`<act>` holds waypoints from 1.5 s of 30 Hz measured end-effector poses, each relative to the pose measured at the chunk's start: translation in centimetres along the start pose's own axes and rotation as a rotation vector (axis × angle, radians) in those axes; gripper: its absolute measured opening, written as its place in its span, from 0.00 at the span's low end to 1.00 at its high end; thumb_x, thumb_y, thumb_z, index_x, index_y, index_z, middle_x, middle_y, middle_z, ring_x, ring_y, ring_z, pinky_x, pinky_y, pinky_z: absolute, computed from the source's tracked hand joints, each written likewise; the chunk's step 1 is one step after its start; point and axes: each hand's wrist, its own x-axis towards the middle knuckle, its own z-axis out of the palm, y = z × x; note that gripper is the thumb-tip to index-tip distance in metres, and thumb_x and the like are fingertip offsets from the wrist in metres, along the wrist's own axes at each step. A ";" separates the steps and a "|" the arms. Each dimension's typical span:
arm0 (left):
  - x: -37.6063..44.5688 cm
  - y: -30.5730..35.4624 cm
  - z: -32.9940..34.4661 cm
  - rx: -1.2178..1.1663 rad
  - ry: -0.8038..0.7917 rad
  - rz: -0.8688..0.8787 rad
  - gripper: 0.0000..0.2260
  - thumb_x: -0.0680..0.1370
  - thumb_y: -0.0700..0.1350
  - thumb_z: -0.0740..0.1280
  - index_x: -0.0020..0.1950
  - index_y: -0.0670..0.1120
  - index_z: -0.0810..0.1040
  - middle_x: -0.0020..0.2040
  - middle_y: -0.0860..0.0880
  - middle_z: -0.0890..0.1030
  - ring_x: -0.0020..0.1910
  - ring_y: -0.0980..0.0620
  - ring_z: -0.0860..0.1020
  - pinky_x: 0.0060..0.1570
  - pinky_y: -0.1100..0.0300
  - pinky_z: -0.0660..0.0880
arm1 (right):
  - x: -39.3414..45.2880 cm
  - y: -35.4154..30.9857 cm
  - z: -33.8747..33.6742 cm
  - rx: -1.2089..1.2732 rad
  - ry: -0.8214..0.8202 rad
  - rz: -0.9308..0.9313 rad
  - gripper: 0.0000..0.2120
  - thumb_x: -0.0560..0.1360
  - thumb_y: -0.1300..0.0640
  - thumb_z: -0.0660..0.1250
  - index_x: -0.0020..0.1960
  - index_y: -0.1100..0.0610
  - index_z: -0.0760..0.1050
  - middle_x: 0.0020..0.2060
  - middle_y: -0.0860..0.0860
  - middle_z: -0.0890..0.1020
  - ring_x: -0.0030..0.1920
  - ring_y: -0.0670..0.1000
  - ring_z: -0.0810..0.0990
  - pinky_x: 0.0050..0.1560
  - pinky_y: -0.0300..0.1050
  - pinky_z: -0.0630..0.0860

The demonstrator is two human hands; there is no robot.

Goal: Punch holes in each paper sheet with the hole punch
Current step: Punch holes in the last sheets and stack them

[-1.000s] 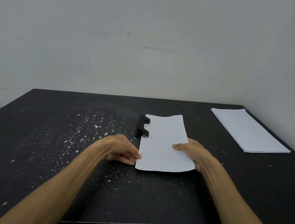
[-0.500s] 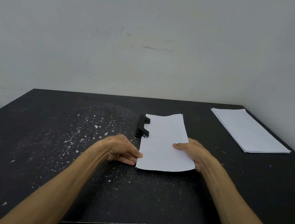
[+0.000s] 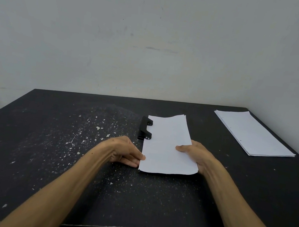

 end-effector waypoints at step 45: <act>10.5 6.0 -0.2 0.665 0.322 0.381 0.30 0.81 0.57 0.50 0.70 0.33 0.66 0.75 0.35 0.66 0.70 0.34 0.70 0.68 0.43 0.69 | 1.2 0.3 0.0 -0.031 0.019 -0.009 0.12 0.79 0.67 0.68 0.61 0.59 0.80 0.56 0.57 0.87 0.56 0.61 0.86 0.62 0.62 0.81</act>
